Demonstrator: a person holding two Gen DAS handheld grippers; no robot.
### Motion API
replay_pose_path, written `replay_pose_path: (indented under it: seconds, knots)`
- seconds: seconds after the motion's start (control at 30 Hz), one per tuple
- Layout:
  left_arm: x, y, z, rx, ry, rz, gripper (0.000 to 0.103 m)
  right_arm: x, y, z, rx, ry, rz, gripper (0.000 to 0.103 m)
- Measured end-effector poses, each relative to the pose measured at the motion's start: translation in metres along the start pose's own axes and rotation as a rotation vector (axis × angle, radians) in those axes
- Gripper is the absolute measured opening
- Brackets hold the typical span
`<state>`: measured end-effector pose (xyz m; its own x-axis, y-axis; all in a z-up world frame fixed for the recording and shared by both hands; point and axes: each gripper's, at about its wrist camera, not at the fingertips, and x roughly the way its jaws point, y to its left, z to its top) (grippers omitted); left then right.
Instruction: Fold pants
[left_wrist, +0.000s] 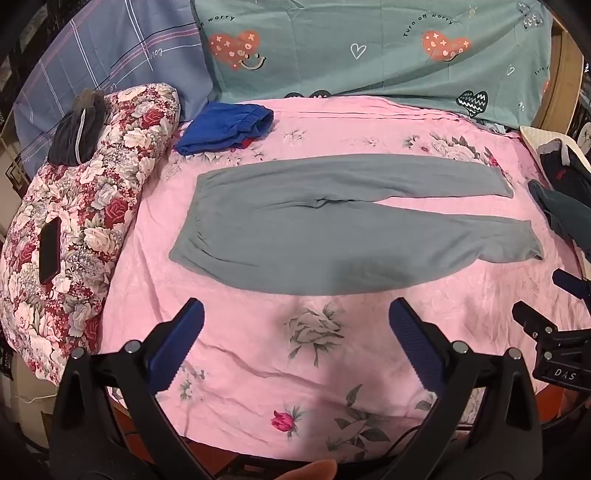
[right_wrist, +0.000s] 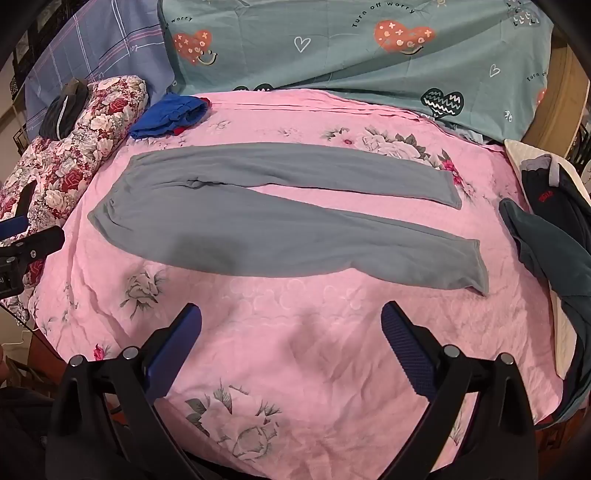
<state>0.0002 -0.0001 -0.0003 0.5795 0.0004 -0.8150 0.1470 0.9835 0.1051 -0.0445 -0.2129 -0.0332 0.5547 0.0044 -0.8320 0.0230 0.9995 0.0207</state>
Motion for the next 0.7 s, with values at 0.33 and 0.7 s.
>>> replay_pose_path:
  seconds: [0.33, 0.7]
  knots:
    - [0.0029, 0.0008, -0.0010, 0.000, 0.001, -0.017, 0.101, 0.0016, 0.0020, 0.0016, -0.004, -0.001, 0.002, 0.099]
    - [0.0043, -0.0039, 0.0027, 0.006, 0.015, -0.036, 0.101, 0.0045, 0.0000, 0.0028, 0.001, 0.003, 0.006, 0.099]
